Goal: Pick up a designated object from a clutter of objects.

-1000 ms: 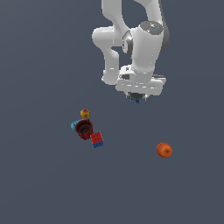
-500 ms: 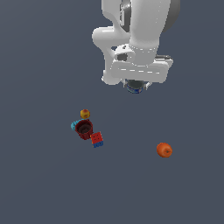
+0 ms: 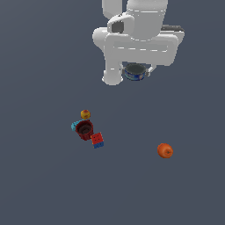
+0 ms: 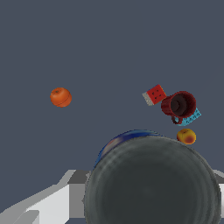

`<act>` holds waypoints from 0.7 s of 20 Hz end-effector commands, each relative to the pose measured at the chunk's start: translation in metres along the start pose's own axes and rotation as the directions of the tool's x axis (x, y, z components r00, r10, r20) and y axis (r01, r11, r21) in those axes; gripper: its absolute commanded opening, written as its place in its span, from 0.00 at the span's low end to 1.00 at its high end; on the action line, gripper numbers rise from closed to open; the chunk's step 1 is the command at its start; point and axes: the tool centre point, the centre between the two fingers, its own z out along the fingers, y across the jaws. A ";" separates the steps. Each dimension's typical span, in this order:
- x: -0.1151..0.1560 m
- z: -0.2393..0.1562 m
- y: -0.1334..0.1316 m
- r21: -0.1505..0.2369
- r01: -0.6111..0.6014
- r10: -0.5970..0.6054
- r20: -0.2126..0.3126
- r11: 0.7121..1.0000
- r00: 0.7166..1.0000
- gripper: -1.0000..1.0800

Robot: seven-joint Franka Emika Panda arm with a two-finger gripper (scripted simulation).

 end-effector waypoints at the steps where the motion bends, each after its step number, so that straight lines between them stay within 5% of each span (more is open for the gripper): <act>1: 0.006 -0.016 0.002 -0.001 0.000 0.000 0.000 1.000 1.000 0.00; 14: 0.023 -0.050 0.007 -0.001 0.000 0.000 0.000 1.000 1.000 0.00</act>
